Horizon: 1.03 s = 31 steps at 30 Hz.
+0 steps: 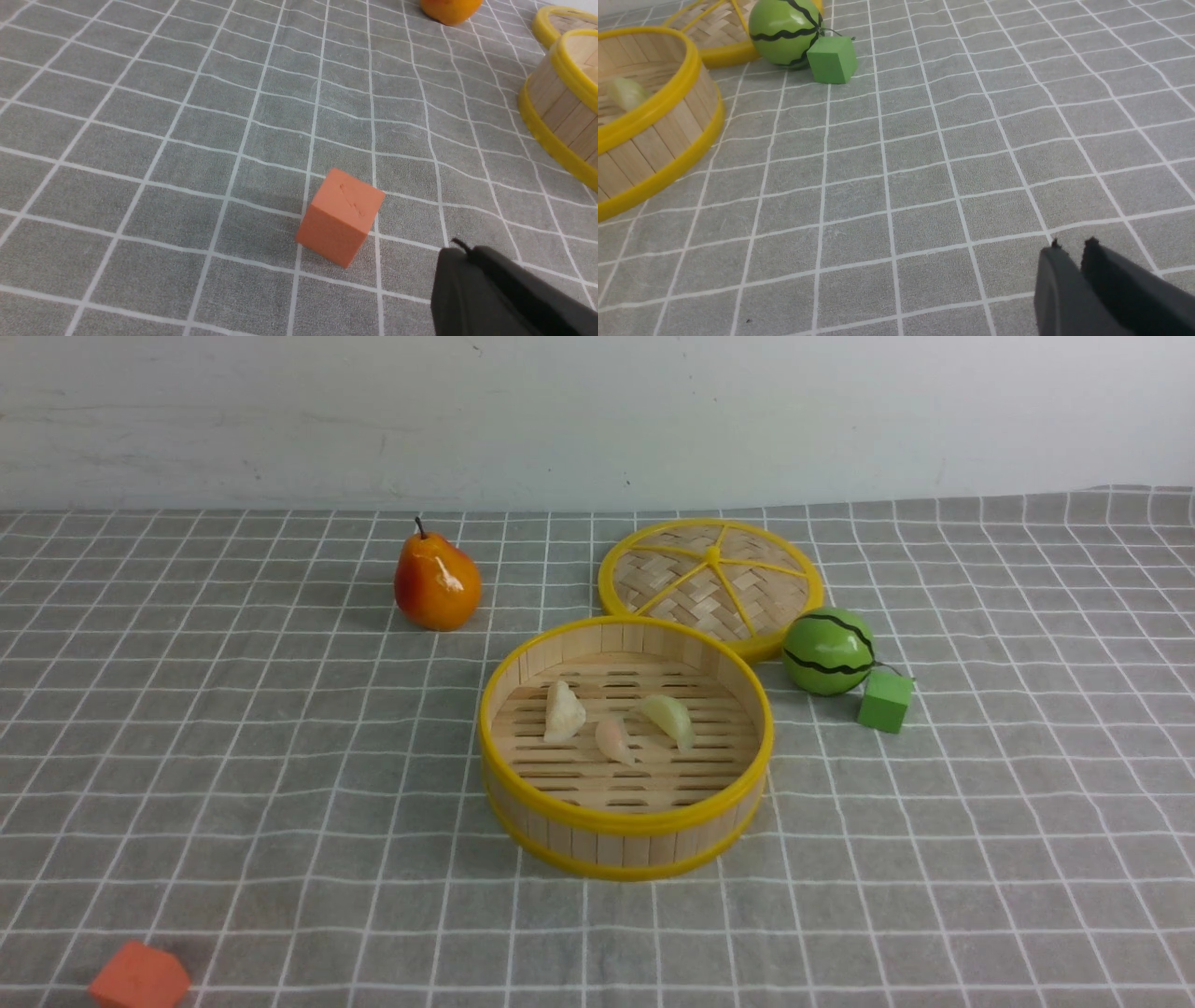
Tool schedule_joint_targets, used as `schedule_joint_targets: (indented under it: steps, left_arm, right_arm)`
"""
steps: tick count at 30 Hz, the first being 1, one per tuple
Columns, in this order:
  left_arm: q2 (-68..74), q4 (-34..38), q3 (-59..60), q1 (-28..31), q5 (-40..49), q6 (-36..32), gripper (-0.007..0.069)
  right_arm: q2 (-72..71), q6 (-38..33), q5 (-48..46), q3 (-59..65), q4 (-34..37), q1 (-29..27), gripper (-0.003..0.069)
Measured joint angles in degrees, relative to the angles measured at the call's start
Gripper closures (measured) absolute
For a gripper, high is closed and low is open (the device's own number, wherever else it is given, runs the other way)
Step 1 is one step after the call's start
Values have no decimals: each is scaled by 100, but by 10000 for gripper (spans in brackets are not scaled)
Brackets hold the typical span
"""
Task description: Put the dumplings into the steamer on the table with the grey tablecloth.
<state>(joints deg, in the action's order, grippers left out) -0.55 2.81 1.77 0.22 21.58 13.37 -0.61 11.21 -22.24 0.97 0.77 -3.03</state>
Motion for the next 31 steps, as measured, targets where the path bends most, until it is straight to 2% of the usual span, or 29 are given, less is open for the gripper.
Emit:
schedule_joint_targets:
  steps: [31]
  left_arm:
    - [0, 0, 0, 0, 17, 0, 636]
  right_arm:
    - [0, 0, 0, 0, 0, 0, 564]
